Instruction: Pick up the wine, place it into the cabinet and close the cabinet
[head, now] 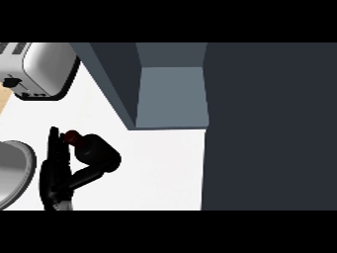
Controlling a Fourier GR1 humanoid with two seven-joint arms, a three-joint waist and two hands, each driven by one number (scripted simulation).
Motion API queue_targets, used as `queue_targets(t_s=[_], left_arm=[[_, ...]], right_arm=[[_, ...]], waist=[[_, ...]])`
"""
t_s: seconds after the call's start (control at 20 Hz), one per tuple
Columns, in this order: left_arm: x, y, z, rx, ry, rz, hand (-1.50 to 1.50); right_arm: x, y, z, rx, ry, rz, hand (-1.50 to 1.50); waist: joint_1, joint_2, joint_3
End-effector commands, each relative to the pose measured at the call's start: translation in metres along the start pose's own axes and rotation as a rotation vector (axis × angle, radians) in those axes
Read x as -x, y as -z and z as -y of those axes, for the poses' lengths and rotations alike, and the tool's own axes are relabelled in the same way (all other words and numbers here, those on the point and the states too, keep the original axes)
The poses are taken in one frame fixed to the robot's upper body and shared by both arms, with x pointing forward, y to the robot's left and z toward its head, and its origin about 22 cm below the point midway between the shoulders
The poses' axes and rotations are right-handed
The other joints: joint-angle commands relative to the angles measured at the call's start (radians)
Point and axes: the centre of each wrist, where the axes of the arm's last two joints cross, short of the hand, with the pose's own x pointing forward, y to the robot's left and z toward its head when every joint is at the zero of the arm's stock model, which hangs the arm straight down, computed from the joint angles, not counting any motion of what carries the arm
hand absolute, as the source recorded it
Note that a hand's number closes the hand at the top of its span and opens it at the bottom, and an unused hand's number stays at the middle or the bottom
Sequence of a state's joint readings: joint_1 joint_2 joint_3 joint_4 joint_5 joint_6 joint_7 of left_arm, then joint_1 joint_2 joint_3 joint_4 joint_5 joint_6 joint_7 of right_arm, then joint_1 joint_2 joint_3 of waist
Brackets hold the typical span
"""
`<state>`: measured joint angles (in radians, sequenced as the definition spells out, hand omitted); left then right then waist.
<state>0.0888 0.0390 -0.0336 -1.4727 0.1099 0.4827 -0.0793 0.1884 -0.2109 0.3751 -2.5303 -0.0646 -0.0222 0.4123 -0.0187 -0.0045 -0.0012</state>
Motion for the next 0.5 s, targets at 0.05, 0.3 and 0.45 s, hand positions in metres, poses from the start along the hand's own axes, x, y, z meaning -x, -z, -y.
queue_targets(t_s=[0.05,0.3,0.45], left_arm=[[0.027,-0.006,0.003,0.01,0.006,-0.013,-1.5],[0.032,0.001,0.009,0.025,-0.023,-0.021,-1.5],[0.044,0.017,0.02,0.007,-0.082,-0.036,-1.5]], right_arm=[[-0.058,-0.038,-0.005,-0.022,0.04,0.096,-1.5],[-0.056,-0.036,0.002,-0.029,0.012,0.106,-1.5],[-0.046,-0.032,-0.003,0.004,0.041,0.112,-1.5]], waist=[[0.001,0.001,-0.001],[0.003,0.002,0.001],[-0.008,0.003,-0.001]])
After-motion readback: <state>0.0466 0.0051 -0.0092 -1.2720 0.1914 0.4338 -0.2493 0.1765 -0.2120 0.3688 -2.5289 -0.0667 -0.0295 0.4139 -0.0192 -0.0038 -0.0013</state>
